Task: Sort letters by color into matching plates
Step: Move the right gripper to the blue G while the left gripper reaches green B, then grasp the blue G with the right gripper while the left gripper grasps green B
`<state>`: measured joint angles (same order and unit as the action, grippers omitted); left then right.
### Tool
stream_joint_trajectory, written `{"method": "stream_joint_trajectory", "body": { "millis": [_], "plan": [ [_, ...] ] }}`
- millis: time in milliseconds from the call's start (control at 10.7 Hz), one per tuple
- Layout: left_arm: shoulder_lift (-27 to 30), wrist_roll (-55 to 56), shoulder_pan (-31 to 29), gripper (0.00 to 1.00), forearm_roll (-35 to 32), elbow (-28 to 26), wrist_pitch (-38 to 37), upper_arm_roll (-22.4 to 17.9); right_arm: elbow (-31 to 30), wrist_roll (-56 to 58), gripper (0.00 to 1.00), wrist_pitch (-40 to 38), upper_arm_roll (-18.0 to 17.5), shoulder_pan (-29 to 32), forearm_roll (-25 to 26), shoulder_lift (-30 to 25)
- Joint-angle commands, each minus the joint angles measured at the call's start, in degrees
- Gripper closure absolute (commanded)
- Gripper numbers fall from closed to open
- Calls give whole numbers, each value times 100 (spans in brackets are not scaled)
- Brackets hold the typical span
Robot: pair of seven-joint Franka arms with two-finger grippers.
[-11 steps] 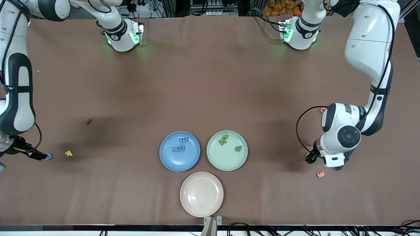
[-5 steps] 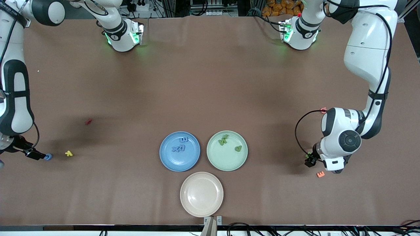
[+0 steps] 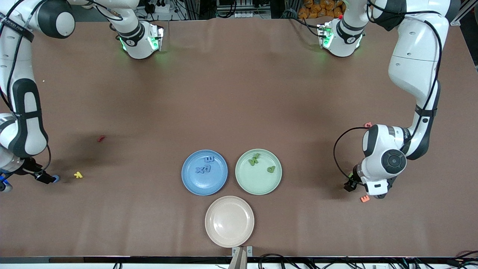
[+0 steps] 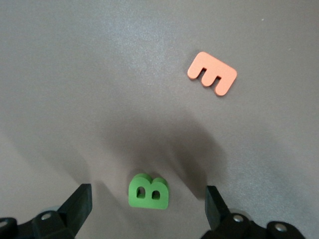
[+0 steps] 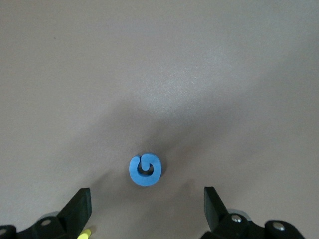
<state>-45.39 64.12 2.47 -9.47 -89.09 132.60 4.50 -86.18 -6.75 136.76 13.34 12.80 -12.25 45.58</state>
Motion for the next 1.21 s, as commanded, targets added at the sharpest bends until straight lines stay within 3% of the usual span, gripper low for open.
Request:
{"method": "stream_joint_trajectory", "body": {
  "millis": [0, 467, 560, 654, 841, 1121],
  "plan": [
    [-145, -13, 34, 0, 86, 120, 108, -19, 66, -63, 0, 272, -297, 240, -41, 179],
    [-154, 48, 52, 0, 68, 111, 152, -19, 66, -37, 0, 571, -341, 302, -41, 337],
    [-137, 362, 95, 88, 112, 120, 152, -19, 66, -28, 0, 606, -341, 302, -41, 372],
    [-137, 530, 96, 100, 60, 111, 152, -19, 66, -37, 0, 641, -350, 302, -41, 381],
    [-137, 549, 96, 100, 59, 111, 152, -19, 75, -37, 3, 651, -429, 355, -41, 399],
    [-128, 541, 96, 100, 59, 120, 152, -19, 66, -19, 22, 765, -456, 390, -32, 443]
  ]
}}
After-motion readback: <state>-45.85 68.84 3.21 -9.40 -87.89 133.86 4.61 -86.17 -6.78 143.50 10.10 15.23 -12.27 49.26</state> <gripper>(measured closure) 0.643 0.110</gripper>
